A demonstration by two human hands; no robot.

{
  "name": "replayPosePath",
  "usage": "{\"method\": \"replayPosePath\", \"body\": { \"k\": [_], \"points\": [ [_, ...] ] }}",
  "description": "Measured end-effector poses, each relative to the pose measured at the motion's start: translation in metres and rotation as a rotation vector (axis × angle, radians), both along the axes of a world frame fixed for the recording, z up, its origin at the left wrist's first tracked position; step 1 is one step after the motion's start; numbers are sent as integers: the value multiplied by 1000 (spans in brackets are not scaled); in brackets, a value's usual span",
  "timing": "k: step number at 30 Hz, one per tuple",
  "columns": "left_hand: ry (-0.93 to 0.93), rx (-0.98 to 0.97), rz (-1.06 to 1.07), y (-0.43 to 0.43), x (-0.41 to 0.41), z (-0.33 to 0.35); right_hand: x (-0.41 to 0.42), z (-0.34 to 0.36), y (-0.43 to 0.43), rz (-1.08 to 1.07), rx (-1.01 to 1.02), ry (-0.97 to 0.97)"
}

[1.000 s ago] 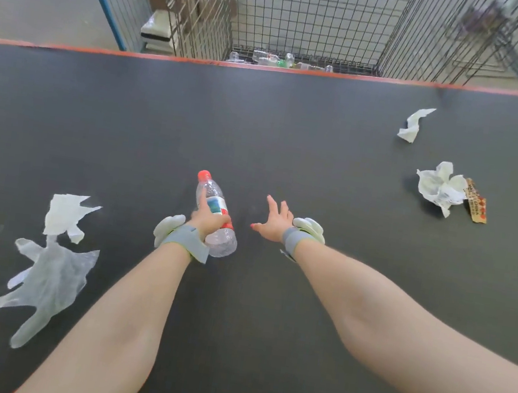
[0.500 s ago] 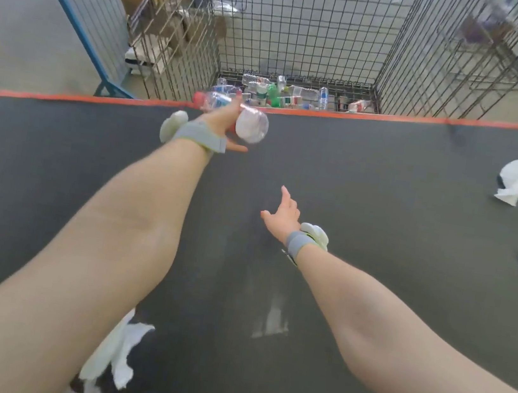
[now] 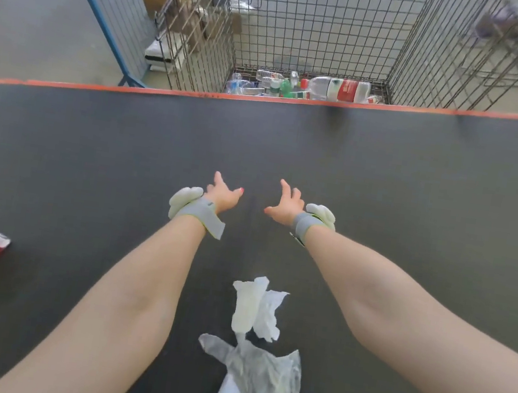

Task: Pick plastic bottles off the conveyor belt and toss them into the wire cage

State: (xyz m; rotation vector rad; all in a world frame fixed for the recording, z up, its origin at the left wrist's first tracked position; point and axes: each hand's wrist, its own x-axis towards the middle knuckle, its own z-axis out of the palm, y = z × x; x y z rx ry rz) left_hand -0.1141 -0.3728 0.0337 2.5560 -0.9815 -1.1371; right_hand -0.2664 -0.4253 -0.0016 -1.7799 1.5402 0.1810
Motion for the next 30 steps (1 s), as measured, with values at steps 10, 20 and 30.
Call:
{"method": "replayPosePath", "body": {
  "k": [10,20,30],
  "points": [
    [-106,90,-94,102,-20,-10,-37,15,66,-1,52,85],
    [-270,87,-55,181,-2,-24,-40,9,129,80,169,89],
    [-317,-7,-8,223,32,-20,15,8,190,84,244,-20]
  ]
}}
